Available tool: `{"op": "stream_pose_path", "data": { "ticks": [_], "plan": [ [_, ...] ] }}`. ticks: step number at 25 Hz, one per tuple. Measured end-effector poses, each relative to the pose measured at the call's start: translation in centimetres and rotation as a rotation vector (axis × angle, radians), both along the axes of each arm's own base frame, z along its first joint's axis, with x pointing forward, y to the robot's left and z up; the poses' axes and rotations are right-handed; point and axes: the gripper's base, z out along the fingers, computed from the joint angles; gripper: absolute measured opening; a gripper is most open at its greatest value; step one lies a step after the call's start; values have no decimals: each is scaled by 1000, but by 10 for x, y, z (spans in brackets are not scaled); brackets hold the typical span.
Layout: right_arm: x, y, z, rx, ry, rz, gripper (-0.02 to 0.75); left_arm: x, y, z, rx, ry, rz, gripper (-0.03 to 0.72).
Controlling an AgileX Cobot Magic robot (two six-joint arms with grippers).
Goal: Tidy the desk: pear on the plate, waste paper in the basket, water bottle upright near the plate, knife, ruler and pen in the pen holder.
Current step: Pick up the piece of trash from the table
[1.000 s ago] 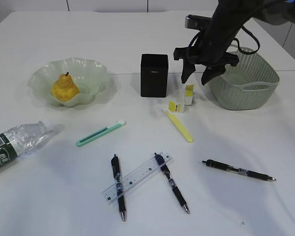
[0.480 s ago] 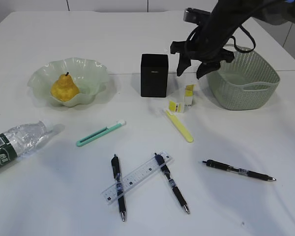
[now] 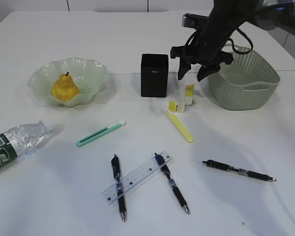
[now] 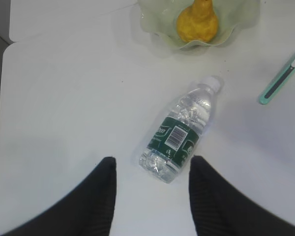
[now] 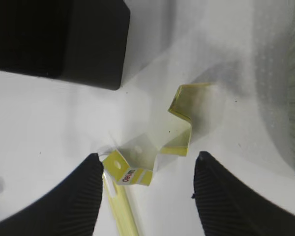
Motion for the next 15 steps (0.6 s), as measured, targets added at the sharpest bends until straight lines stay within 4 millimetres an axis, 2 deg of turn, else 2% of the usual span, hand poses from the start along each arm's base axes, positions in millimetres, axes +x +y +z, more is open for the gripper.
{"op": "stream_pose_path", "data": {
  "ticks": [4, 10, 15],
  "plan": [
    [5, -1, 3, -17, -18, -6, 439, 0, 0, 0, 0, 0, 0, 341],
    [9, 0, -17, -28, 28, -10, 439, 0, 0, 0, 0, 0, 0, 341],
    [10, 0, -23, -31, 40, -10, 439, 0, 0, 0, 0, 0, 0, 341]
  ]
}}
